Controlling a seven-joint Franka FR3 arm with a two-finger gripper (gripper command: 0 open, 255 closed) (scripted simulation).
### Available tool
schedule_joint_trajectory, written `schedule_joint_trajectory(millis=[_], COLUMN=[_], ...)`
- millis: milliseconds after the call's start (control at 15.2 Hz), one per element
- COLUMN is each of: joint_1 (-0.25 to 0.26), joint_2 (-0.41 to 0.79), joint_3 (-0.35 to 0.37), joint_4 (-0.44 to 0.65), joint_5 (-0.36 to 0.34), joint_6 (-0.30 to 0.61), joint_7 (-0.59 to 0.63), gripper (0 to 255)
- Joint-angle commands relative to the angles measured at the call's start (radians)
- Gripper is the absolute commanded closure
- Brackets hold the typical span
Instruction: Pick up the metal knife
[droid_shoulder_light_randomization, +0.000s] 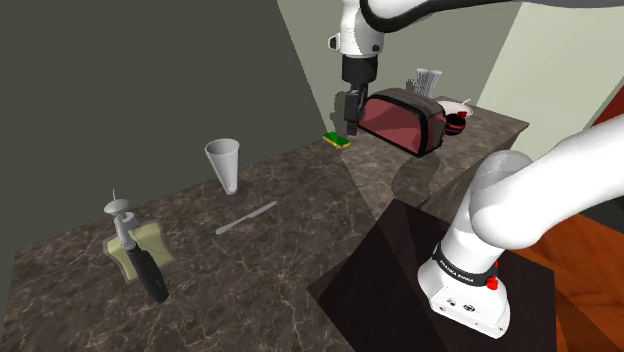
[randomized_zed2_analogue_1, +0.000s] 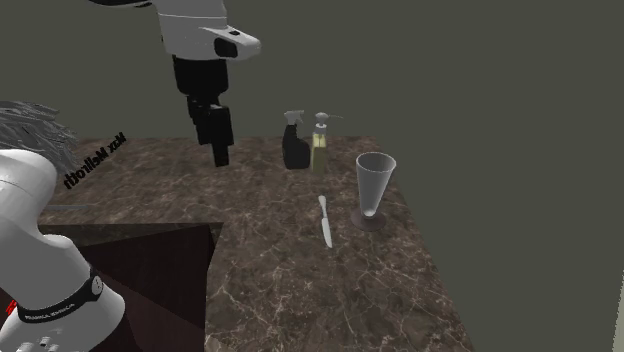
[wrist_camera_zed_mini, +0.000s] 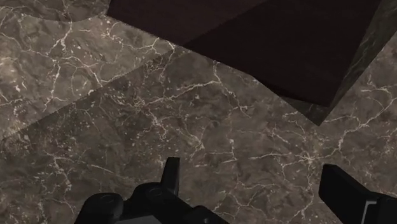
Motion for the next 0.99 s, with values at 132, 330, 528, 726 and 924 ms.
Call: schedule_joint_trajectory(millis=[132, 330, 528, 726, 924], joint_1=[0.027, 0.048, 0.069, 0.088, 0.105], joint_2=[0.115, 0.214, 0.319, 0.427, 0.537], joint_3=[-0.029, -0.045, -0.056, -0.062, -0.063], joint_4=[-0.012, -0.005, 0.014, 0.044, 0.085], joint_5=[-0.014, -0.017, -0.014, -0.006, 0.006], joint_6=[0.137, 0.234, 0.325, 0.407, 0.481], joint_7=[-0.115, -0.196, -0.278, -0.359, -0.439], gripper=[0, 0, 0, 0, 0])
